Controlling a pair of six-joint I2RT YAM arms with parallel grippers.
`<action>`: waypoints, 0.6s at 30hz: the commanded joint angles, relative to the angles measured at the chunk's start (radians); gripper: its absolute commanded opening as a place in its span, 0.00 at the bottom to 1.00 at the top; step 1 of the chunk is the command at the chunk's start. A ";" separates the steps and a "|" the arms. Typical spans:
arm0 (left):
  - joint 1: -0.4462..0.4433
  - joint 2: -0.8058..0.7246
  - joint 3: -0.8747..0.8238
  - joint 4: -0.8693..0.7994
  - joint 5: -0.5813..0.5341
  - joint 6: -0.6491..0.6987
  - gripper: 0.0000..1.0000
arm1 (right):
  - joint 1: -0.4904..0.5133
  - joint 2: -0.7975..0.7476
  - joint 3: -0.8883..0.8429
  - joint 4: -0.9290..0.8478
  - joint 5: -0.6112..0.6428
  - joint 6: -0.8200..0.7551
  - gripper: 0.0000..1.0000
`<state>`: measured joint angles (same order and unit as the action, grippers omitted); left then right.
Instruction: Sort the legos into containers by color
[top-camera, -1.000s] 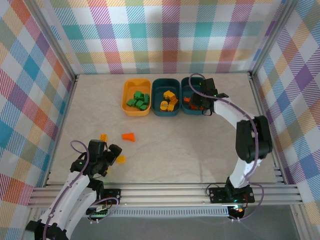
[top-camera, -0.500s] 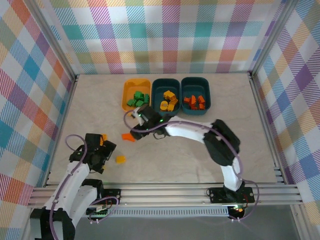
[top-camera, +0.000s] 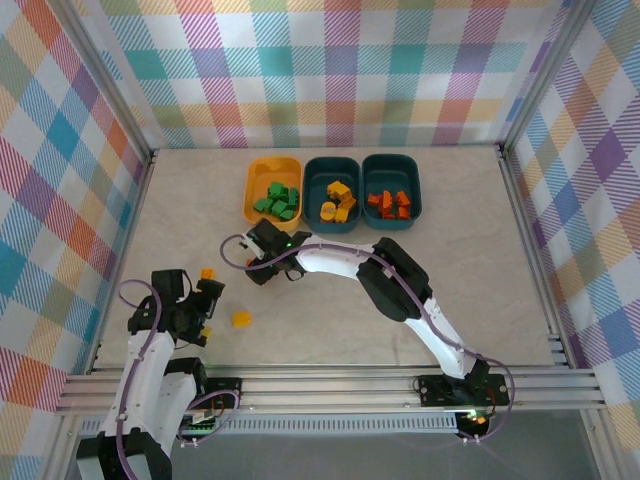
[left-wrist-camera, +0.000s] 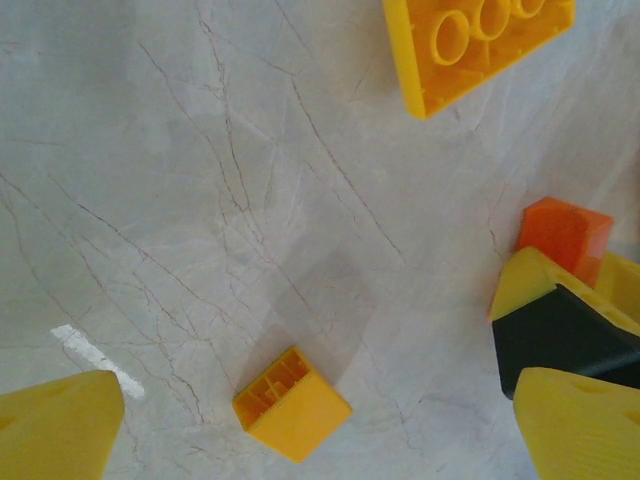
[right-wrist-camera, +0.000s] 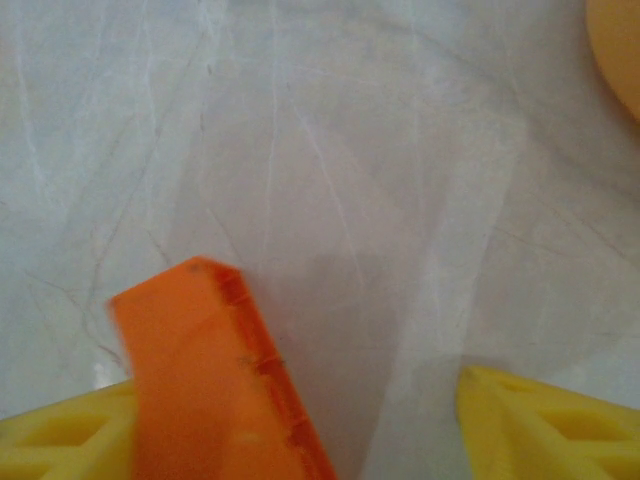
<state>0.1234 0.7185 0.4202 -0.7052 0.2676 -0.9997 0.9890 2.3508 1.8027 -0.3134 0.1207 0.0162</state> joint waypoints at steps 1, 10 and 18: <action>0.016 -0.004 -0.006 -0.011 0.020 0.025 1.00 | 0.006 -0.047 -0.058 0.030 0.004 -0.003 0.53; 0.012 -0.068 0.026 -0.033 -0.013 0.057 1.00 | 0.006 -0.275 -0.270 0.185 0.131 0.046 0.34; 0.008 0.004 0.047 0.058 -0.091 -0.022 1.00 | -0.085 -0.460 -0.384 0.189 0.209 0.114 0.31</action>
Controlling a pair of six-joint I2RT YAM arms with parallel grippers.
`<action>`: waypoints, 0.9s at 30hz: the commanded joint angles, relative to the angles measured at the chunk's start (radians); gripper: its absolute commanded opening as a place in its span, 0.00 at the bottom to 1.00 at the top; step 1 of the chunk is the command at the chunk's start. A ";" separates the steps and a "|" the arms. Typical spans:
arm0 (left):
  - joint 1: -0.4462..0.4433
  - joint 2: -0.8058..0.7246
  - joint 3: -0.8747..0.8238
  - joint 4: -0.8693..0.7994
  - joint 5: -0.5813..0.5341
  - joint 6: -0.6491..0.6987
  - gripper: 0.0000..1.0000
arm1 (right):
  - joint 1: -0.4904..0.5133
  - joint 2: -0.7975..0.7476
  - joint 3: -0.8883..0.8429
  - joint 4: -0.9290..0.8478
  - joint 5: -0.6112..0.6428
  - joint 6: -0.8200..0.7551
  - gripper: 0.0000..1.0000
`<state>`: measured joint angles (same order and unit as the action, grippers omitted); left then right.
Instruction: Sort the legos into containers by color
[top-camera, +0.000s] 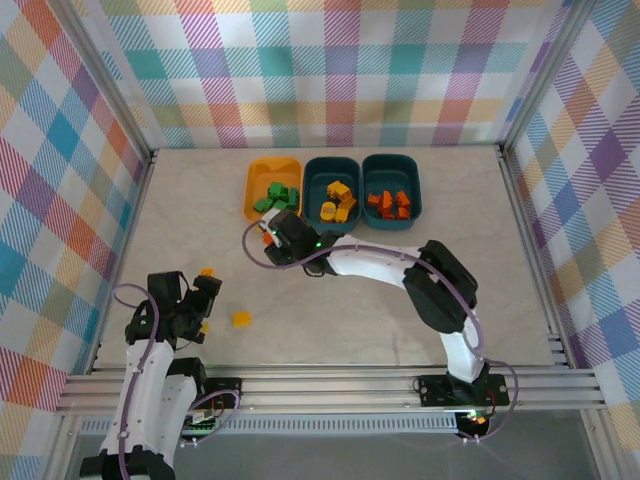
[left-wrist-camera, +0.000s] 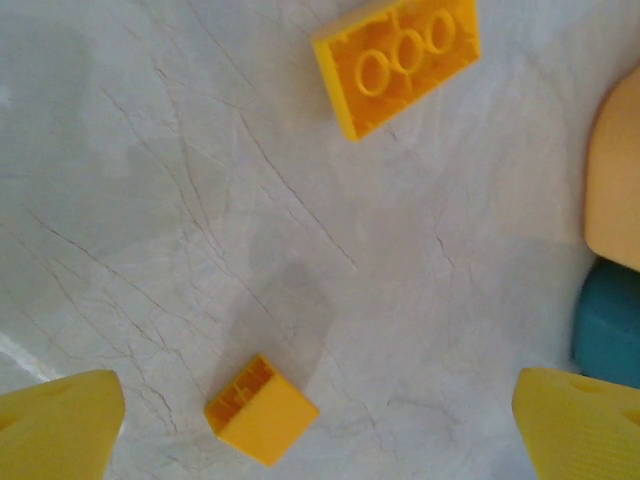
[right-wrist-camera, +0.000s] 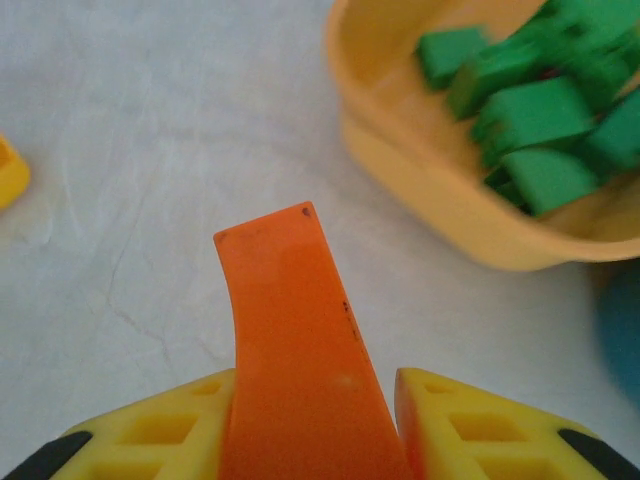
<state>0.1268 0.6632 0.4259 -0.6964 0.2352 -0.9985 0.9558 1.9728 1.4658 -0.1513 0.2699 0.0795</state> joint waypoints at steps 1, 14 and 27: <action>0.006 0.097 0.051 0.070 -0.068 -0.039 1.00 | -0.074 -0.105 -0.067 0.024 0.071 0.065 0.31; 0.074 0.635 0.296 0.093 0.039 -0.199 1.00 | -0.558 -0.184 -0.139 -0.128 0.038 0.293 0.32; 0.157 0.764 0.414 0.001 0.047 -0.174 1.00 | -0.694 -0.094 -0.053 -0.211 -0.099 0.325 0.66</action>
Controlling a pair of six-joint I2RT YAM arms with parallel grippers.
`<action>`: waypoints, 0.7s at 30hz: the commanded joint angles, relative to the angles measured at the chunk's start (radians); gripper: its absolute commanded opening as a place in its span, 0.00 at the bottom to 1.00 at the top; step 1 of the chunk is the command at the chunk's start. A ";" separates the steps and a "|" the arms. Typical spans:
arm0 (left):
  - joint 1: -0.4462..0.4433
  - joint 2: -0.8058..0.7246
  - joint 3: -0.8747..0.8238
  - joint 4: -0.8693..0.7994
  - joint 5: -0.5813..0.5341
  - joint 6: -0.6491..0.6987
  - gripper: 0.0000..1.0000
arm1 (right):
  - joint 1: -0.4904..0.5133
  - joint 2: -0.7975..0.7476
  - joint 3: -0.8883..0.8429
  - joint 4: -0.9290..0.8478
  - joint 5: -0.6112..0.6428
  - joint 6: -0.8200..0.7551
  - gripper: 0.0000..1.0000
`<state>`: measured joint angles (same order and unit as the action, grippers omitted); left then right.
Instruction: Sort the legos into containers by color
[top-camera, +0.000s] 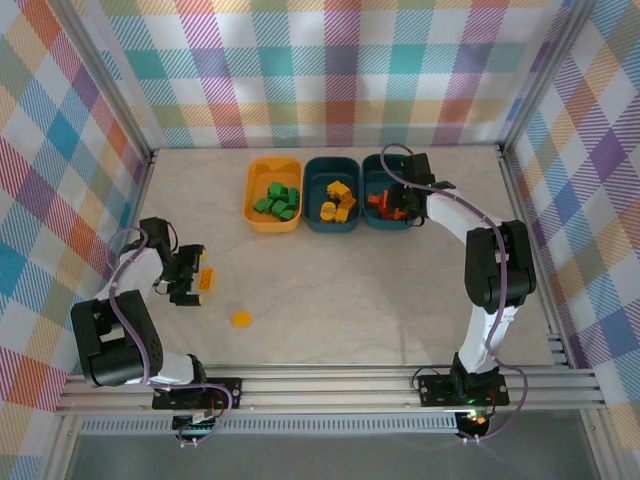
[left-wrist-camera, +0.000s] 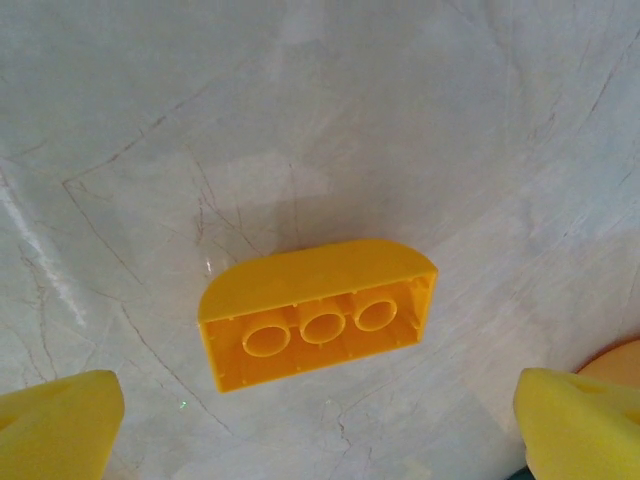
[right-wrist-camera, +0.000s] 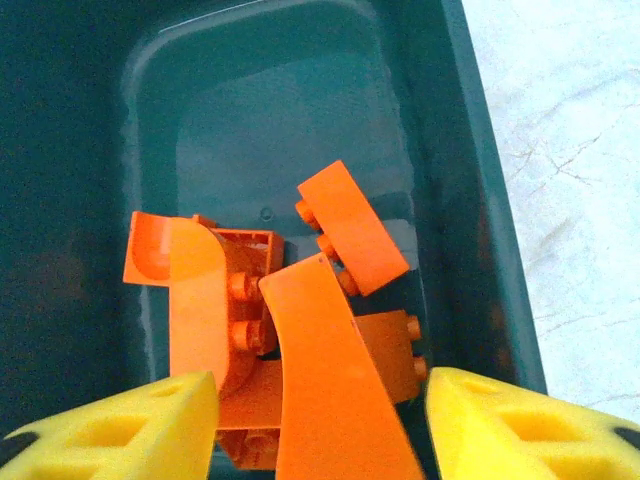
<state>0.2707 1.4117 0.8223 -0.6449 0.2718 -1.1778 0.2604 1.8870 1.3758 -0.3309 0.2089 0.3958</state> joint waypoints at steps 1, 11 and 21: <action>0.013 0.023 0.019 -0.047 0.010 0.006 1.00 | 0.001 -0.020 0.033 -0.024 -0.039 0.011 0.69; 0.013 0.095 0.044 -0.030 0.019 0.024 0.99 | 0.142 -0.428 -0.348 0.130 0.010 0.132 0.76; 0.013 0.193 0.108 -0.045 0.023 0.010 0.92 | 0.321 -0.662 -0.621 0.182 0.089 0.114 0.77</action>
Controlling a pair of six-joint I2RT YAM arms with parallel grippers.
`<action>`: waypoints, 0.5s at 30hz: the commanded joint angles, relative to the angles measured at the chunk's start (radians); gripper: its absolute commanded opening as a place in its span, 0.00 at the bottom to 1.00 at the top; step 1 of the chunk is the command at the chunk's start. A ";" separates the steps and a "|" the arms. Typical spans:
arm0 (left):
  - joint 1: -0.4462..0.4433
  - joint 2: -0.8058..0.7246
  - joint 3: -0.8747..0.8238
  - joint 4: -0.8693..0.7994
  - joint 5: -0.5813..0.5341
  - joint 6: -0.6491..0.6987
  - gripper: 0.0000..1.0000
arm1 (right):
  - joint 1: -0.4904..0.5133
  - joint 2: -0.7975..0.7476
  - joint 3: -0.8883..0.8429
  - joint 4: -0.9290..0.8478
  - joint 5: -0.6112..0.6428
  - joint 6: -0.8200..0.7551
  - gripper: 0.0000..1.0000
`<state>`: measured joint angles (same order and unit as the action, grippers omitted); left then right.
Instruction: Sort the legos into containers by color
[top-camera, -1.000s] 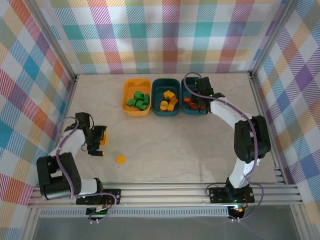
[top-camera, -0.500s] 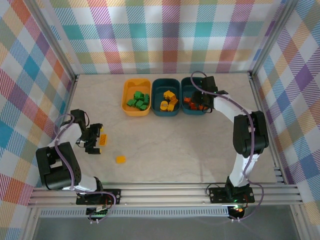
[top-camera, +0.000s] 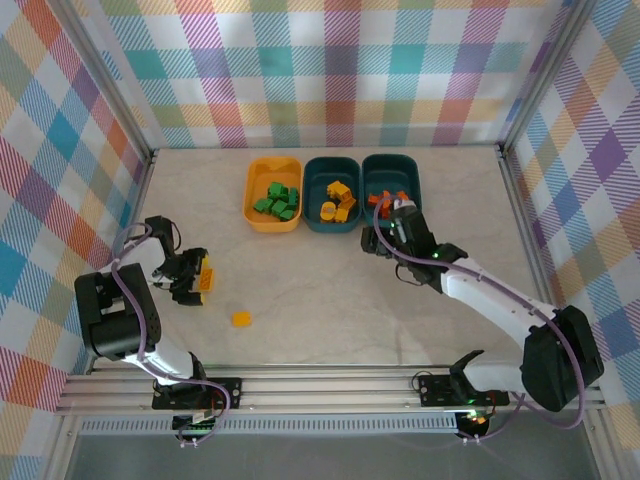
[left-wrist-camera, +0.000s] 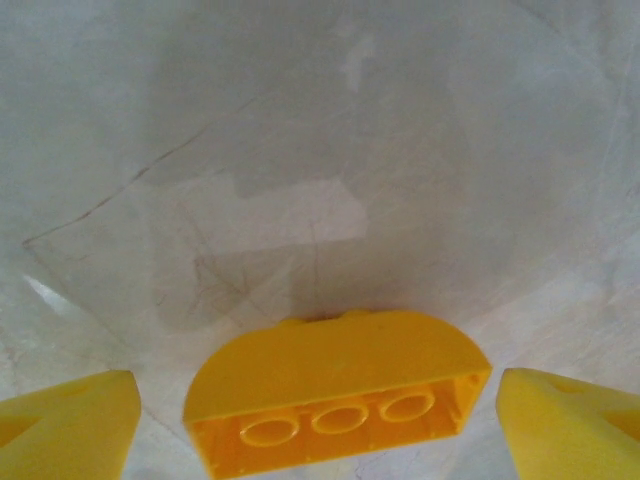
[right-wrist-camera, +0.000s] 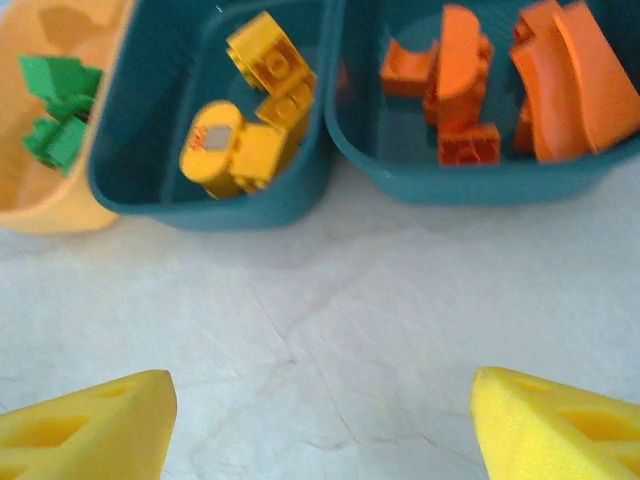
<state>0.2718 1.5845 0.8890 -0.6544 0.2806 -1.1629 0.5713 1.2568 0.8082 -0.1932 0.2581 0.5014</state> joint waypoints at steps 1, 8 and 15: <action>0.012 0.030 0.052 -0.040 0.008 -0.006 0.92 | 0.010 -0.042 -0.078 0.067 0.040 0.007 0.77; 0.010 0.080 0.089 -0.061 0.009 -0.003 0.89 | 0.010 -0.037 -0.126 0.122 0.077 0.020 0.76; -0.035 0.116 0.067 -0.038 0.008 0.002 0.87 | 0.010 -0.066 -0.149 0.133 0.117 0.027 0.77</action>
<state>0.2558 1.6791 0.9638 -0.6746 0.2787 -1.1629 0.5766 1.2144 0.6724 -0.0994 0.3412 0.5163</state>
